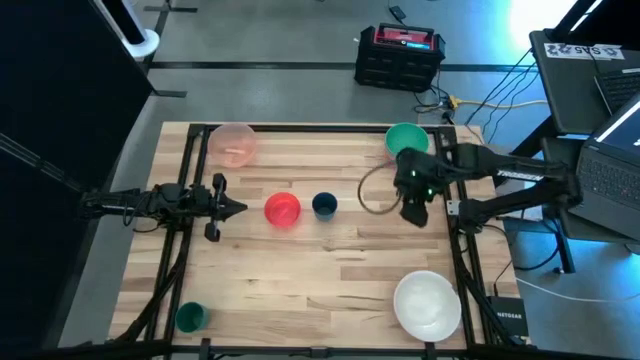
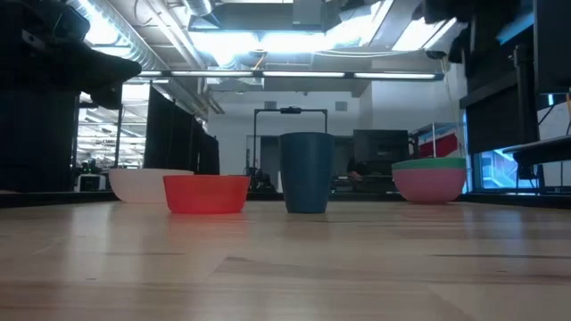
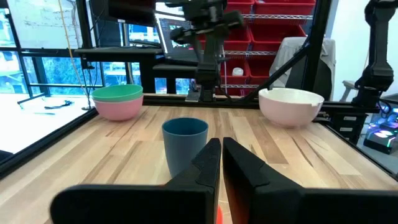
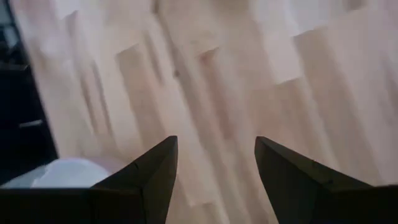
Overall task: Nest bowls inside each other
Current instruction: Move the white bowl to the center of the table
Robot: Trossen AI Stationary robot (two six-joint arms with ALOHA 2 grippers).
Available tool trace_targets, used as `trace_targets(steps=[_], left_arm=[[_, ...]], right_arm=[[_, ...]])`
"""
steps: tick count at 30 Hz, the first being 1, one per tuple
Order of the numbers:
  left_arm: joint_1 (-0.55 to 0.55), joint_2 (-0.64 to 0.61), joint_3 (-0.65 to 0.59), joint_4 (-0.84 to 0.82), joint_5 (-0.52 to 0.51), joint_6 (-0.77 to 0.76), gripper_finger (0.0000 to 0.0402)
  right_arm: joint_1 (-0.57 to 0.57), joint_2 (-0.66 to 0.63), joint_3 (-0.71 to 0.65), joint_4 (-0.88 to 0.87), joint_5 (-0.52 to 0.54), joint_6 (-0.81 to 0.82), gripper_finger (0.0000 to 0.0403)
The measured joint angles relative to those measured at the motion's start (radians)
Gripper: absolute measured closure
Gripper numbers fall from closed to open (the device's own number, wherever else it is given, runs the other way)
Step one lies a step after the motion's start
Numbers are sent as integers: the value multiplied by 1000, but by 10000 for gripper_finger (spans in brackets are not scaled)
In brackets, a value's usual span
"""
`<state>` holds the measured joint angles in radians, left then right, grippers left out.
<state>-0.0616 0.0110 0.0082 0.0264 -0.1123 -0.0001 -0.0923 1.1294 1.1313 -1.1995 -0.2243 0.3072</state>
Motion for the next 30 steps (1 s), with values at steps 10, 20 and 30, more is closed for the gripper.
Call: trace_targets(steps=[10, 20, 30], left_arm=[[0, 0, 0, 0, 0, 0, 402], [0, 0, 0, 0, 0, 0, 402], [0, 0, 0, 0, 0, 0, 402]], right_arm=[[339, -7, 0, 65, 29, 108, 203], [620, -7, 0, 92, 46, 145, 203], [750, -6, -125, 73, 74, 263, 203]])
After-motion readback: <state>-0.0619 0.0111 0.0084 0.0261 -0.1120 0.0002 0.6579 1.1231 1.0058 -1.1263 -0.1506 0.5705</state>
